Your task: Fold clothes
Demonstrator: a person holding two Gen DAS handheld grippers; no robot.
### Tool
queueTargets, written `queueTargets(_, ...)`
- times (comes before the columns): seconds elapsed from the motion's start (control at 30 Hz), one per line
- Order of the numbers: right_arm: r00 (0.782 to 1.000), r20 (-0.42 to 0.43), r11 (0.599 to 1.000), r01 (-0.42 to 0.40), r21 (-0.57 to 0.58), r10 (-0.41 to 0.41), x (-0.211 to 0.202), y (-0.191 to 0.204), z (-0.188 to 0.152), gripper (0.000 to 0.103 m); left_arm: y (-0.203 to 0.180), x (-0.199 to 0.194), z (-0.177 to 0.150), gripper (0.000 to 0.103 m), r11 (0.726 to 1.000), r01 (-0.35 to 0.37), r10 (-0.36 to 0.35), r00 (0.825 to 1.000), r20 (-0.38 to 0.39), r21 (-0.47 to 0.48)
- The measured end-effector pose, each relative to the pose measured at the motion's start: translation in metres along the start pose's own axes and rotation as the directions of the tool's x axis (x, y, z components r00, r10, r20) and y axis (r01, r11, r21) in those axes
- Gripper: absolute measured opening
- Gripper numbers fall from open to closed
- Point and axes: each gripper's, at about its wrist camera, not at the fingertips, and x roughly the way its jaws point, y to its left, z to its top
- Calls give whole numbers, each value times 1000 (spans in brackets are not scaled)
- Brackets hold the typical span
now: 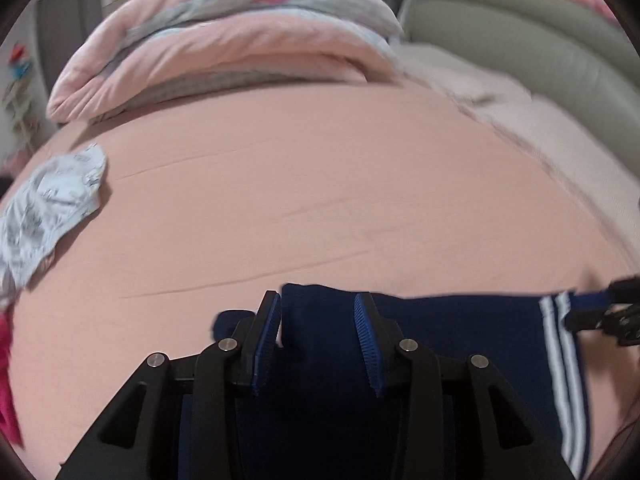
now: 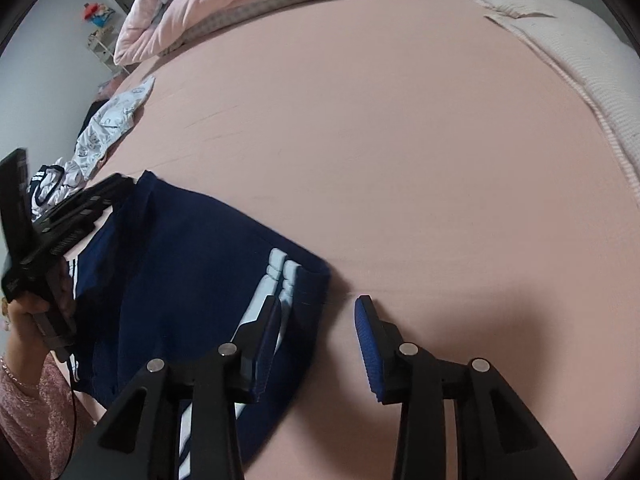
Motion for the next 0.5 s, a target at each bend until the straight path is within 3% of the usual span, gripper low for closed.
queueTargets(0.07, 1000, 11, 1000, -1, -20, 1, 6, 7, 2, 36, 2, 14, -2, 35, 996, -90, 90, 995, -38, 3)
queueTargets(0.1, 1000, 14, 999, 6, -41, -5, 12, 14, 3, 27, 4, 17, -4, 35, 991, -135, 135, 990, -44, -3)
queueTargets(0.13, 999, 22, 998, 25, -59, -24, 15, 17, 3, 22, 9, 10, -5, 35, 990, -133, 132, 991, -18, -40)
queueTargets(0.2, 998, 43, 995, 53, -81, -50, 18, 23, 3, 18, 23, -15, -9, 35, 988, -52, 64, 995, 79, -144)
queueTargets(0.27, 997, 58, 996, 50, -70, -46, 18, 22, 4, 12, 28, -26, -7, 35, 984, -59, 78, 991, 105, -166)
queueTargets(0.4, 998, 61, 1000, 16, -17, -15, 17, 12, 6, 10, 37, -19, -8, 35, 985, -1, 7, 999, 36, -175)
queueTargets(0.43, 998, 60, 1000, 13, -14, -12, 17, 10, 6, 10, 33, -17, -9, 35, 989, -16, 20, 999, 27, -149)
queueTargets(0.5, 996, 70, 998, 56, -11, -55, 11, 5, 5, 10, 30, -9, -8, 35, 987, -121, 121, 993, -4, -103)
